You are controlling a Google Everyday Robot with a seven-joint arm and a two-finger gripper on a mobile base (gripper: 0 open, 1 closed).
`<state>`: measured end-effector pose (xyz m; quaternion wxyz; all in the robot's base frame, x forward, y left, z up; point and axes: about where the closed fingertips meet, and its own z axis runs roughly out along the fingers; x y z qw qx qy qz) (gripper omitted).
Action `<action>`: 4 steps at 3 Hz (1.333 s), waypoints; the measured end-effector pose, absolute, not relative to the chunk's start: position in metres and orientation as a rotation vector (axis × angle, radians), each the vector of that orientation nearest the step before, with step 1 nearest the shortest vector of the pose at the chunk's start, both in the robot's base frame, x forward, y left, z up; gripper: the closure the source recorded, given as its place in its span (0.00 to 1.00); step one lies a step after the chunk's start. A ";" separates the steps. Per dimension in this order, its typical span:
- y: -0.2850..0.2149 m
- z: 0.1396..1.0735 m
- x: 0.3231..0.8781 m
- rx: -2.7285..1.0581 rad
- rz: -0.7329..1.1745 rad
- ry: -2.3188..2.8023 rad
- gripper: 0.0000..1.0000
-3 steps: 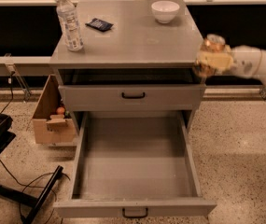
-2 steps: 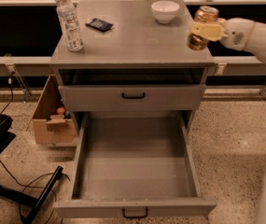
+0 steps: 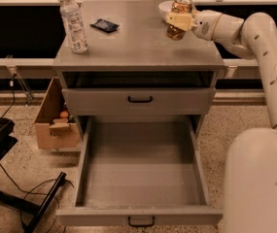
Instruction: Pick orange can from middle drawer and place on counter
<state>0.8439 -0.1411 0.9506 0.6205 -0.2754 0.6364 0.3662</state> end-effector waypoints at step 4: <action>-0.094 0.897 0.884 -0.676 0.834 1.468 0.36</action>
Offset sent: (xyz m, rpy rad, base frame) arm 0.0284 0.0332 -0.0350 -0.0256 -0.0068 0.0131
